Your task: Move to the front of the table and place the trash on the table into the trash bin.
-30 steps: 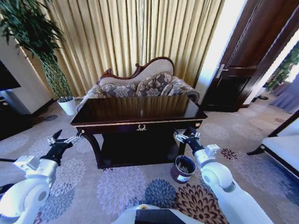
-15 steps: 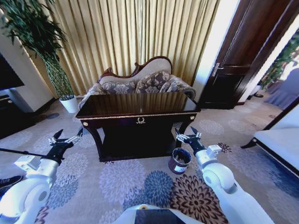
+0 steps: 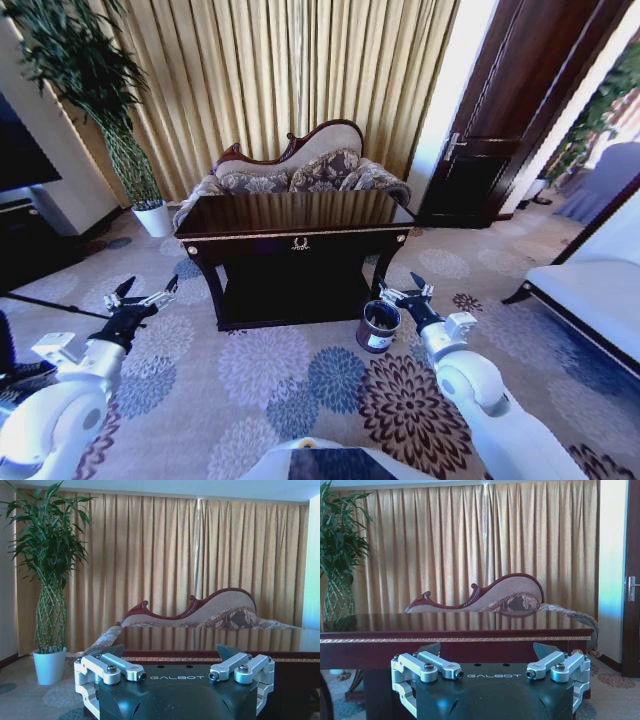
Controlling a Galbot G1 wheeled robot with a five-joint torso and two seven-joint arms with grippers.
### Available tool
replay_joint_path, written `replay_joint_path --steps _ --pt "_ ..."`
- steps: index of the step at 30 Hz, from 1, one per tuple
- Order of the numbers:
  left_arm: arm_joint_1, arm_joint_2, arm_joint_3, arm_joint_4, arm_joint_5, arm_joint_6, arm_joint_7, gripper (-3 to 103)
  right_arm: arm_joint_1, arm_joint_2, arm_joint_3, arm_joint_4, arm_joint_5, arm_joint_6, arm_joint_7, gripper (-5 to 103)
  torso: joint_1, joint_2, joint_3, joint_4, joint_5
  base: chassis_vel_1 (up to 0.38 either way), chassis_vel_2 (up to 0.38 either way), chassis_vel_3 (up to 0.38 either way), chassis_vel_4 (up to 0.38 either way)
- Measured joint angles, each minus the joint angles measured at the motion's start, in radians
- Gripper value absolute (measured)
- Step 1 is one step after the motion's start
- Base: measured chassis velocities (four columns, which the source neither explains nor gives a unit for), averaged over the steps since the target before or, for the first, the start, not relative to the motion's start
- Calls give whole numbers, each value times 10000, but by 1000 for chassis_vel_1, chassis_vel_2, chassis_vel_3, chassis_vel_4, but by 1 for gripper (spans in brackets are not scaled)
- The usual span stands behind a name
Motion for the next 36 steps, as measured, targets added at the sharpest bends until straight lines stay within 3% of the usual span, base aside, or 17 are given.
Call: replay_joint_path --steps 23,25,31,36 --pt "34 -8 158 25 -52 -482 -228 100 -266 60 37 -4 -56 93 -42 100 1 -1 1 -7 7 215 -214 -216 218" --pt "49 -12 158 23 -52 -540 -227 100 -268 80 -10 -134 -131 252 -65 100 -2 2 -2 2 -3 143 -172 -135 203" --pt "82 -18 160 14 -51 -611 -212 100 -299 113 -51 -473 -301 1085 -374 100 -4 3 -2 -7 7 122 -113 -111 127" --pt "71 -41 209 20 -47 -615 -203 100 -357 139 -28 -501 -486 1268 -452 100 3 -3 3 -5 4 17 -3 -12 6"
